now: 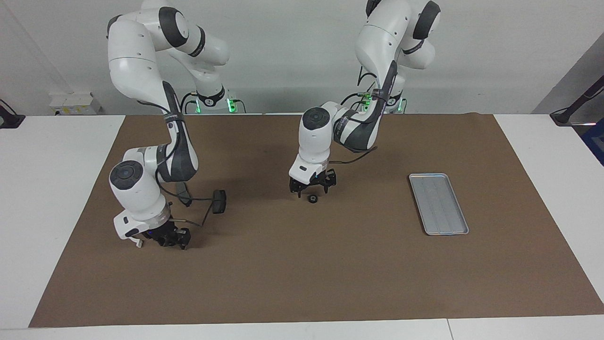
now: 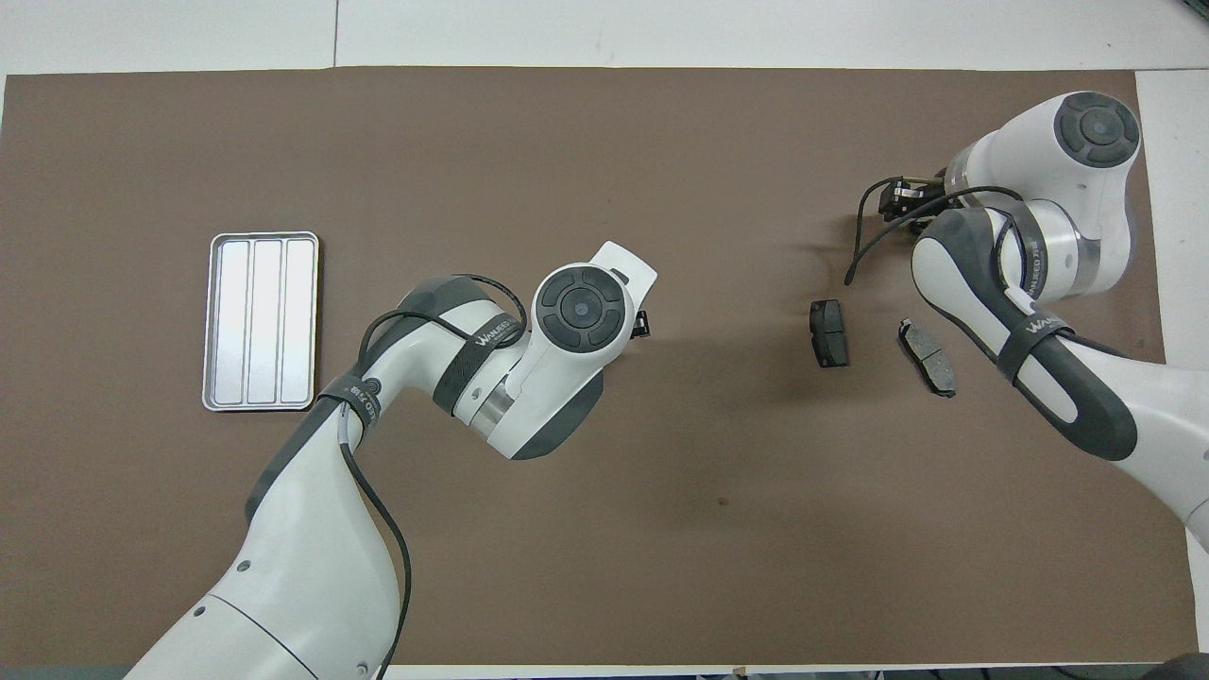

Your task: Pick bearing gear from pile to tray

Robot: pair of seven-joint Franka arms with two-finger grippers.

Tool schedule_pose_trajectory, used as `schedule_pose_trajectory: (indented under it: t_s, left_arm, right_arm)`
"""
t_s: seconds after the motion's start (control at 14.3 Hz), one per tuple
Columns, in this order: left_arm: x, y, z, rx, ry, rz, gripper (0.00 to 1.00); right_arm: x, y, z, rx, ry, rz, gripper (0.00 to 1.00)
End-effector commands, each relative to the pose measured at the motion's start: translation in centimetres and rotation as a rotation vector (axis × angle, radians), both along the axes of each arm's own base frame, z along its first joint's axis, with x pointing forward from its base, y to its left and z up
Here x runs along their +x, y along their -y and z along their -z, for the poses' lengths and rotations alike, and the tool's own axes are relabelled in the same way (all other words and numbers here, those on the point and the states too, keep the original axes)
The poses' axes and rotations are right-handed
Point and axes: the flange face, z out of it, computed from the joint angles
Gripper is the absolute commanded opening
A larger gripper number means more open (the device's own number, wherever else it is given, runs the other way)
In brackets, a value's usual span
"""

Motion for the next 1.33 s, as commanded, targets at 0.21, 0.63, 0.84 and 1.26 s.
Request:
schedule_pose_trajectory:
  t_s: [0.21,0.63,0.84,1.26]
  left_arm:
    - [0.6,-0.1,1.0,-0.019,0.018,-0.016,1.0]
    - [0.3,-0.1,1.7,-0.019,0.018,-0.014,1.0]
    - [-0.2,-0.2,2.4,-0.02,0.018,-0.012,1.0]
    - [-0.3,-0.2,2.6,-0.019,0.016,-0.013,1.0]
  right_arm:
    - [0.4,1.1,0.2,0.009,0.012,0.005,0.68]
    - [0.2,1.0,0.4,0.01,0.002,0.005,0.55]
    - [0.2,1.0,0.5,0.01,-0.001,0.005,0.43]
    - [0.1,1.1,0.4,0.006,-0.005,0.002,0.0]
